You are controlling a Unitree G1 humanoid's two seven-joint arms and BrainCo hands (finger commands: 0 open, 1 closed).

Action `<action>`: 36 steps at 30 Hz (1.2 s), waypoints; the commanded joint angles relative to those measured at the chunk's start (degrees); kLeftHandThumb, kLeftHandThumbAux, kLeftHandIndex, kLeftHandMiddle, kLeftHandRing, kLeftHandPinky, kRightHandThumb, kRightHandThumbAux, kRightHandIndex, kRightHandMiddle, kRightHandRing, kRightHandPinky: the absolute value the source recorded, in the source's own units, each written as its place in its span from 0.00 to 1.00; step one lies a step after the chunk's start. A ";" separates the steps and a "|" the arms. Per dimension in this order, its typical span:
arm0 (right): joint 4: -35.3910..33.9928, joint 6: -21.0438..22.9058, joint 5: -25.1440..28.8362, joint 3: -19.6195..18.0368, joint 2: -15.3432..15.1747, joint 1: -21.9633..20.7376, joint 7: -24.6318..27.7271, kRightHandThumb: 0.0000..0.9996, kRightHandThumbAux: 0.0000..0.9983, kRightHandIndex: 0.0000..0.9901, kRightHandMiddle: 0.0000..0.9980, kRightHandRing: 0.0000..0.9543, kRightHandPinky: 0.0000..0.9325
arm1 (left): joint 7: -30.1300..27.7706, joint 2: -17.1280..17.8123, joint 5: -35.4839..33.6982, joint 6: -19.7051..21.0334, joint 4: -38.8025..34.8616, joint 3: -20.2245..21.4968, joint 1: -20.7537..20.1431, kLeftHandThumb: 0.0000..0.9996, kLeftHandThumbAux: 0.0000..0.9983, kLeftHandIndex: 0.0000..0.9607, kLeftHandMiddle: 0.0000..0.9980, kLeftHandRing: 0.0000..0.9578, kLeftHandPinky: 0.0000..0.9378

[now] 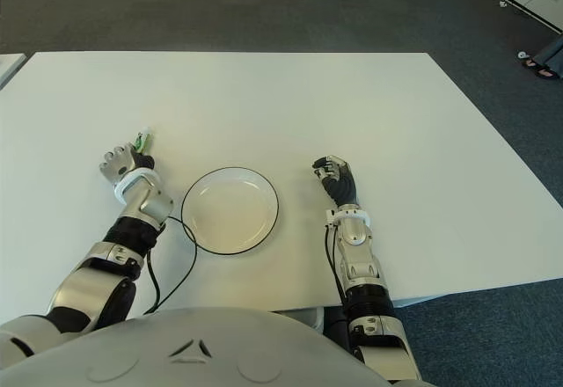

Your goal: Put the toothpaste on the table into the plate.

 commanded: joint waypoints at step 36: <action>1.00 -1.29 0.59 -1.18 -0.11 0.16 -0.11 0.71 0.73 0.42 0.46 0.46 0.48 | 3.31 1.09 -6.35 -5.86 0.01 0.91 5.22 0.71 0.71 0.45 0.29 0.29 0.46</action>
